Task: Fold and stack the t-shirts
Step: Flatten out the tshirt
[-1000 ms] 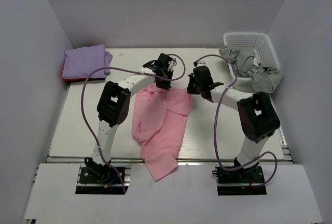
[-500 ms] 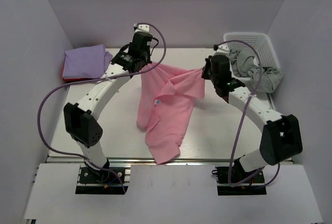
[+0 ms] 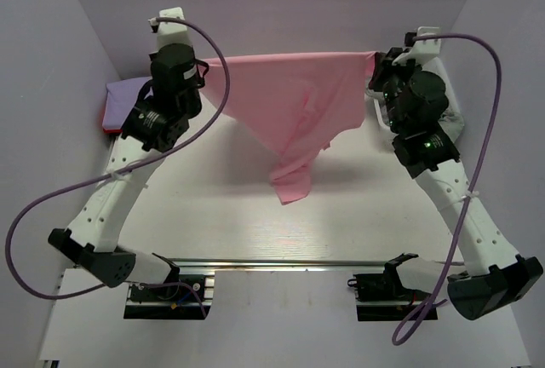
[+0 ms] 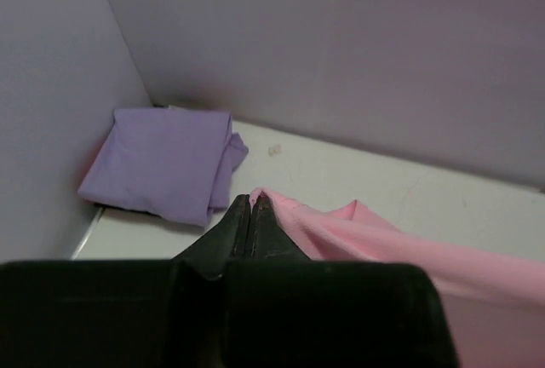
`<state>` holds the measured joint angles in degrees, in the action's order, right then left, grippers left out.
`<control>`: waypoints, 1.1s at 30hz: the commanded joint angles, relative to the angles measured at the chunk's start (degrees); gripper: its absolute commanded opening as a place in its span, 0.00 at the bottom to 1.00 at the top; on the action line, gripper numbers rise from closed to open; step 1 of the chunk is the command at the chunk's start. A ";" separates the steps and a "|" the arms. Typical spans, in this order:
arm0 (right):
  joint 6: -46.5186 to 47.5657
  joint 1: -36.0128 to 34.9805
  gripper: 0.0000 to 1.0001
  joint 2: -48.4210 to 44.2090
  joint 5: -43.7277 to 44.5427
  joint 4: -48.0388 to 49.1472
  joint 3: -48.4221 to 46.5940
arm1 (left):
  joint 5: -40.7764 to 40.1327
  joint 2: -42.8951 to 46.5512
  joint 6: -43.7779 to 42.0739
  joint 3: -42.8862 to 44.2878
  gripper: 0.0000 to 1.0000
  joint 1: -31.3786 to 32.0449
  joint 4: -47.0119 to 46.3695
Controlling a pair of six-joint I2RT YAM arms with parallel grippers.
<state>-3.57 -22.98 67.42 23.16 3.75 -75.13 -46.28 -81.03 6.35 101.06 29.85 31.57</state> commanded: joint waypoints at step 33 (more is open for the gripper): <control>20.36 0.92 0.00 -9.24 -24.66 -2.80 -25.51 | 11.31 22.33 -9.78 1.71 0.00 -0.14 -6.69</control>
<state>14.22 -23.20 56.88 -8.99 -4.34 -100.71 -27.27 -57.19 -1.15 105.08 30.83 25.12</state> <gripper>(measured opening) 0.014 0.009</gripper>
